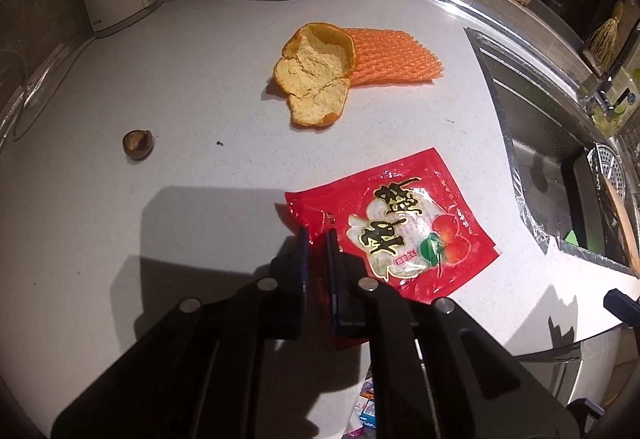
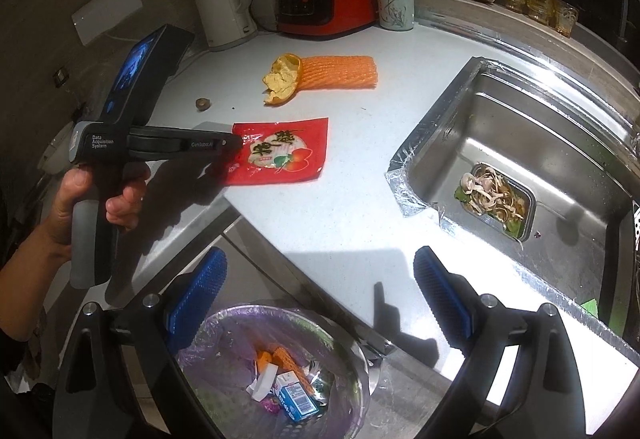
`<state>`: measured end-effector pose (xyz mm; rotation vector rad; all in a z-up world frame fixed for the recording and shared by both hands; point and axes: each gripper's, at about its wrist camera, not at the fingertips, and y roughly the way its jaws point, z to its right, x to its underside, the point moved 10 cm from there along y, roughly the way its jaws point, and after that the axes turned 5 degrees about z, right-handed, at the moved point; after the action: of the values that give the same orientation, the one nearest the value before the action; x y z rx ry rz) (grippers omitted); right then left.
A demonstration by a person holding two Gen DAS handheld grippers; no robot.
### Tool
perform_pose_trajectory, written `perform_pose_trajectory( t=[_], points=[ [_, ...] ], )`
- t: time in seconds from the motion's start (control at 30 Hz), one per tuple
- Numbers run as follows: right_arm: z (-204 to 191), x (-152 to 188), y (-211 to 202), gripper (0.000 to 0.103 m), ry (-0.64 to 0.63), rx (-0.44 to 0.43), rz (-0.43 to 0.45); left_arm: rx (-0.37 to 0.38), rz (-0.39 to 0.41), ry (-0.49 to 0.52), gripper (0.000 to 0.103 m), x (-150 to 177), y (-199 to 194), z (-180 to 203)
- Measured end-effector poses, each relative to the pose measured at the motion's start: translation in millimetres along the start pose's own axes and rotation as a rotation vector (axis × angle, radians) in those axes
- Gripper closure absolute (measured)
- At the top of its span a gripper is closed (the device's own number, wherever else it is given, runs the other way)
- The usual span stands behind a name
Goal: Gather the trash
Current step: 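Move the left gripper to the red snack wrapper and close on it, then grasp the yellow dried peel with the right gripper while the left gripper holds the red wrapper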
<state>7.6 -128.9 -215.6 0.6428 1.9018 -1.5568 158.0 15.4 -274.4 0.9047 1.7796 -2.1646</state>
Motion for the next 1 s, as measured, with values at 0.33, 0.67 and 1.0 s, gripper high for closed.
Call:
perform_pose_trajectory(
  t=[0.33,0.67,1.0],
  points=[
    [-8,-20,17,0.009,-0.029,-0.011,0.002,0.079,0.068,-0.001,0.103,-15,-30,-1],
    [-20,-81,60,0.009,-0.119,-0.025,0.039,0.124,0.121,-0.036,0.103,-27,-53,-19],
    [-35,-172,165,0.032,-0.198,-0.027,0.052,0.155,0.145,-0.055,0.103,-32,-65,-37]
  ],
)
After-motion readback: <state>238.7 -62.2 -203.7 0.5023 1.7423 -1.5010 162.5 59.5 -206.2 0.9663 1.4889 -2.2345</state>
